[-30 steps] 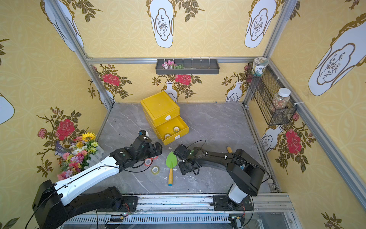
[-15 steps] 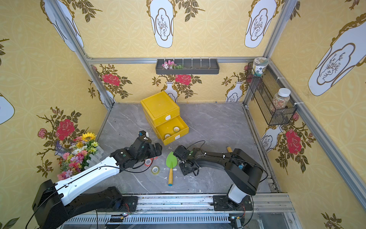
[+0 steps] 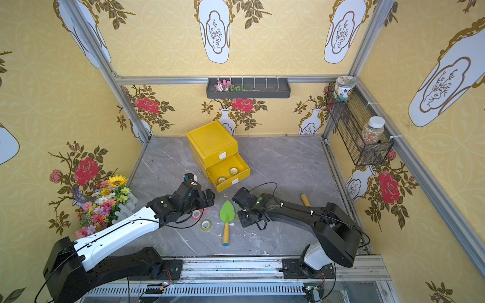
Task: Place the transparent tape into the drawer according to color
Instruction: Pick up the tape at the center of the board, then place the tape in the drawer.
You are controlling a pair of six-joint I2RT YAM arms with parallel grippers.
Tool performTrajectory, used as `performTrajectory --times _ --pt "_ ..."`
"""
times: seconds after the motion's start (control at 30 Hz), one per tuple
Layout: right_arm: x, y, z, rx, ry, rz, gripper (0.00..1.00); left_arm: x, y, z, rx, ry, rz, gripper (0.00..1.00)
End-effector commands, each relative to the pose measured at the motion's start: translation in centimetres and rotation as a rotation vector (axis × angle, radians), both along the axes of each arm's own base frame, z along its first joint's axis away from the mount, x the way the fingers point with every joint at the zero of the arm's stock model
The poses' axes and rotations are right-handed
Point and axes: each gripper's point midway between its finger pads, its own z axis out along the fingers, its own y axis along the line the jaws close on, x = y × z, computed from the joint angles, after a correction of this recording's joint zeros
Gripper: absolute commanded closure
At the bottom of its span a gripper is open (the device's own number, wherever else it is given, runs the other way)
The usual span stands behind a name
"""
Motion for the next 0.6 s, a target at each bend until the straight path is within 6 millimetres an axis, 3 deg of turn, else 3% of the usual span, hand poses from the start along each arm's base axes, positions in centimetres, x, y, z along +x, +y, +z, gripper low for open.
performTrajectory --times 0.0,0.17,0.37,0.57 --pt "1.0 0.1 2.1 0.033 -0.032 0.006 0.57 0.1 -0.2 -0.1 -0.008 0.000 -0.007 0.00" --pt "4.2 0.9 6.6 0.113 -0.119 0.001 0.57 0.1 -0.3 -0.1 -0.009 0.004 -0.010 0.00" --pt "10.0 1.7 13.1 0.206 -0.268 -0.011 0.57 0.0 -0.4 -0.3 -0.012 0.011 -0.010 0.00" --pt "15.5 3.8 16.3 0.258 -0.346 -0.007 0.57 -0.1 -0.4 -0.5 -0.010 0.019 -0.012 0.00"
